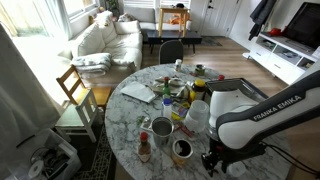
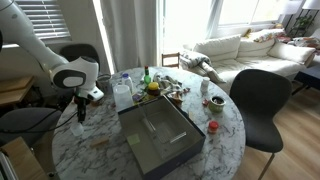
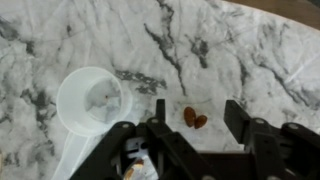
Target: Put the brown item in the scoop, then drop it into the tin
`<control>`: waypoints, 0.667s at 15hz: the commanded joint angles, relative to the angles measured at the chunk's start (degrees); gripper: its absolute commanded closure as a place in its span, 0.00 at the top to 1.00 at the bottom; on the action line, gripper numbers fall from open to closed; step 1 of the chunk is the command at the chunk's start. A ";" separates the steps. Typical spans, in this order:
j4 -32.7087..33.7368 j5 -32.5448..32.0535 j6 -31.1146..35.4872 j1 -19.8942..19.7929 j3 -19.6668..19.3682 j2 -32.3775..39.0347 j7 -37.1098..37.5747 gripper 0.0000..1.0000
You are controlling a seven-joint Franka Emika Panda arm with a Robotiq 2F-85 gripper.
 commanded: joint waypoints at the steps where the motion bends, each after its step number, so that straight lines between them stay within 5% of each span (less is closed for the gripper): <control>1: 1.33 -1.27 -0.35 1.26 -1.27 1.85 1.75 0.34; 6: 1.53 -0.80 -0.22 1.18 -1.43 1.68 1.70 0.37; 10: 1.38 -0.63 -0.18 1.03 -1.65 1.41 2.07 0.18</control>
